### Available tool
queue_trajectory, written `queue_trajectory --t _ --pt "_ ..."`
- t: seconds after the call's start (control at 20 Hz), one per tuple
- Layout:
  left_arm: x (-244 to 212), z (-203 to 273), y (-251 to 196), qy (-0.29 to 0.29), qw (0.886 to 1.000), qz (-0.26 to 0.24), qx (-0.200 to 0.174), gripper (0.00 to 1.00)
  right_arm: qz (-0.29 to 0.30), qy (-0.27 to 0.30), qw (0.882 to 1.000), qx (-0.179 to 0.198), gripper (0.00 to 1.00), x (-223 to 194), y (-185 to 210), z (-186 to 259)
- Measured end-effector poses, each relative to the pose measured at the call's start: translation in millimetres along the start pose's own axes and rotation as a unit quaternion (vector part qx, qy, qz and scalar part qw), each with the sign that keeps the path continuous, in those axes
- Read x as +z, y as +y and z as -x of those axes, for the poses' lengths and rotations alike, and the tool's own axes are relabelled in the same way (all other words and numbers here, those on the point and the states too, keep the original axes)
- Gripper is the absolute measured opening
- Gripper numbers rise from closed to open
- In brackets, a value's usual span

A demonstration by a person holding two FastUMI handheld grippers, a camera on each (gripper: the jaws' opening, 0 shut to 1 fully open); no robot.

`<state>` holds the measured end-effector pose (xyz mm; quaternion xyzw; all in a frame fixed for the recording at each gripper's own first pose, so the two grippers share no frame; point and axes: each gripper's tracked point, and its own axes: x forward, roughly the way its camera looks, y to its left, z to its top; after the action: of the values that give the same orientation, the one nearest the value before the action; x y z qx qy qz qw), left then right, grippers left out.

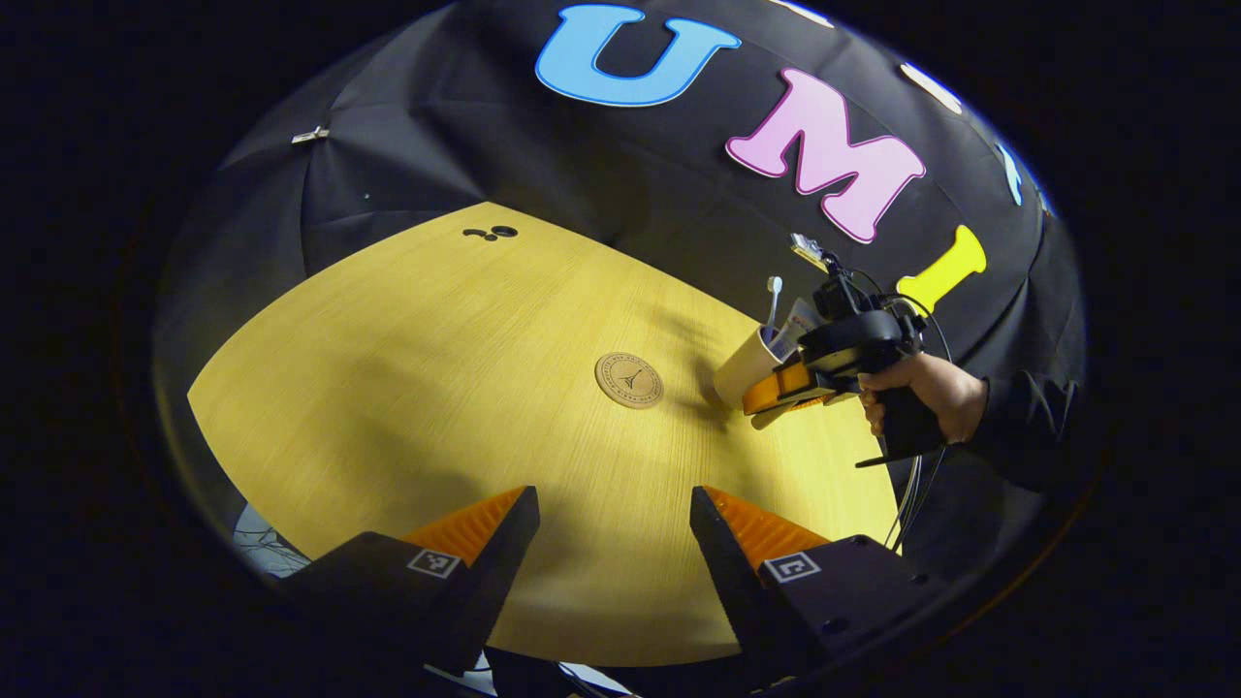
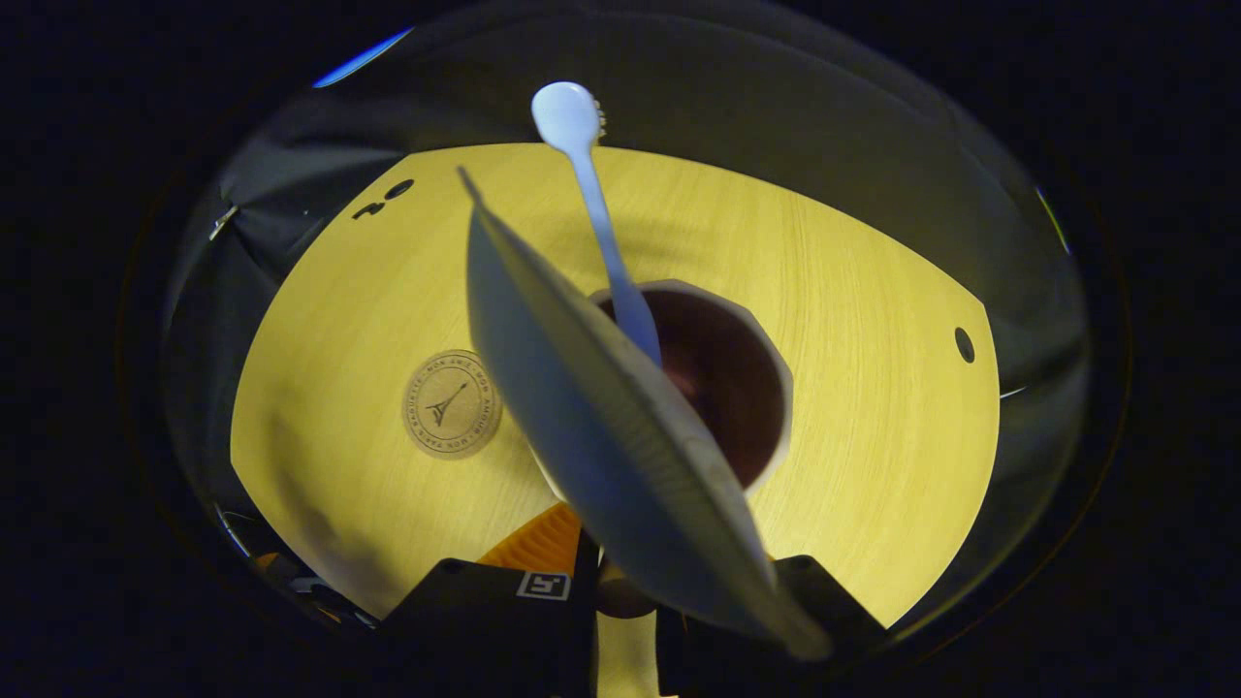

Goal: Put the toothbrush and toothpaste on the desktop into the cup, then pick up the cup and place it on the coaster on the desktop.

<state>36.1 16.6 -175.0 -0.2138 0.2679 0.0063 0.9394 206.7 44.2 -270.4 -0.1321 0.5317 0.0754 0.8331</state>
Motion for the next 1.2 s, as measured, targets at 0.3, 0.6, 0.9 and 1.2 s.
queue_trajectory --t 0.3,0.6,0.9,1.2 --pt "7 4 8 -0.013 1.0 -0.008 0.005 0.97 0.035 -0.006 0.999 0.019 0.22 12 48 3" --pt "14 6 18 -0.018 1.0 -0.011 0.013 0.97 0.065 0.008 0.997 0.041 0.22 11 99 -8" --pt "13 9 28 -0.021 1.0 -0.009 0.022 0.98 0.087 0.025 0.995 0.041 0.22 4 117 -17" --pt "12 8 33 -0.02 0.999 -0.011 0.027 0.97 0.086 0.034 0.995 0.045 0.22 1 126 -22"
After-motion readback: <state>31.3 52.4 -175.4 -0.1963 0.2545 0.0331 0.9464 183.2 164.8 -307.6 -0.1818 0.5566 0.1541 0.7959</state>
